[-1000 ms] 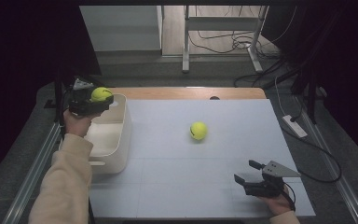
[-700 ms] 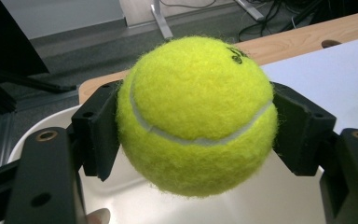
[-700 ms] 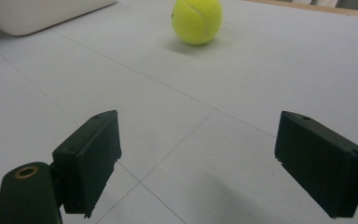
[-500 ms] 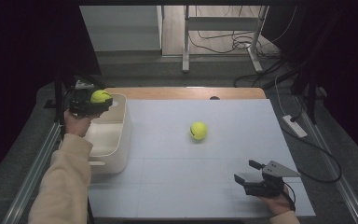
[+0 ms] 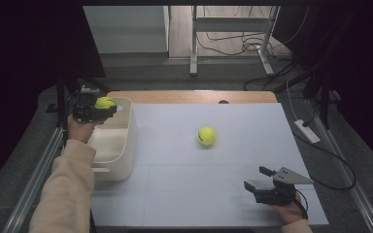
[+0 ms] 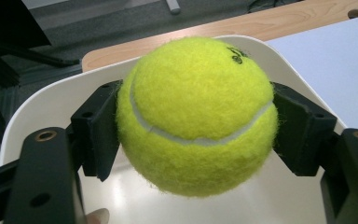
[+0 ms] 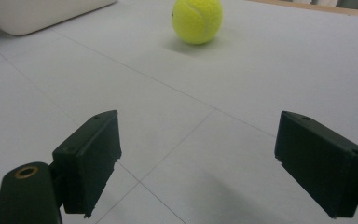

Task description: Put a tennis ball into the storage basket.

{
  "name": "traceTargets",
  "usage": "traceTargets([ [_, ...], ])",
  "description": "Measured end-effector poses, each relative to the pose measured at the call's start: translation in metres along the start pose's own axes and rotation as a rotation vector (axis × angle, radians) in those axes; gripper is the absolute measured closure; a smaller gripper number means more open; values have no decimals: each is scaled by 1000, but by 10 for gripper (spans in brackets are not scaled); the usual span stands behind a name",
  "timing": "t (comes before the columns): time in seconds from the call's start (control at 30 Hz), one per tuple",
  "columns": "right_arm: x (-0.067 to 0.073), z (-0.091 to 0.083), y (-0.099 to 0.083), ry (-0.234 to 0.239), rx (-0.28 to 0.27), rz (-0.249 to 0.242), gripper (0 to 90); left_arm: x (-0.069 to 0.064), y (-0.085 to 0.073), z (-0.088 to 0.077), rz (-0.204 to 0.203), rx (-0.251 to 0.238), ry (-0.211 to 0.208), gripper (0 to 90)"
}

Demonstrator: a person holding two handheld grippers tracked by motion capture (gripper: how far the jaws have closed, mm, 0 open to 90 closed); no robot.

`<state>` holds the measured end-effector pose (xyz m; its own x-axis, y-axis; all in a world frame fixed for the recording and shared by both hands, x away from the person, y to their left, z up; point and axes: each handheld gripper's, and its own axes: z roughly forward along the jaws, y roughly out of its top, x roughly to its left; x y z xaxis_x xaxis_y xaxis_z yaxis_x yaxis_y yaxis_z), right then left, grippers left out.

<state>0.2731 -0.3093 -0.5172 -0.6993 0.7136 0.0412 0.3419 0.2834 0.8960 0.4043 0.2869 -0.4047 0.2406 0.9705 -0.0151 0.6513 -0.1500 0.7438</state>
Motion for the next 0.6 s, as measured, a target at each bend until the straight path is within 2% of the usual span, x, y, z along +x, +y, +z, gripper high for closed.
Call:
traceTargets([
  [0.37,0,0,0,0,0,0,144,2,-1,-2,-18,-12,13,250],
  [0.47,0,0,0,1,0,0,143,2,0,-7,-42,-52,-10,168],
  [0.6,0,0,0,0,1,0,143,0,1,-14,-50,-91,-54,100],
])
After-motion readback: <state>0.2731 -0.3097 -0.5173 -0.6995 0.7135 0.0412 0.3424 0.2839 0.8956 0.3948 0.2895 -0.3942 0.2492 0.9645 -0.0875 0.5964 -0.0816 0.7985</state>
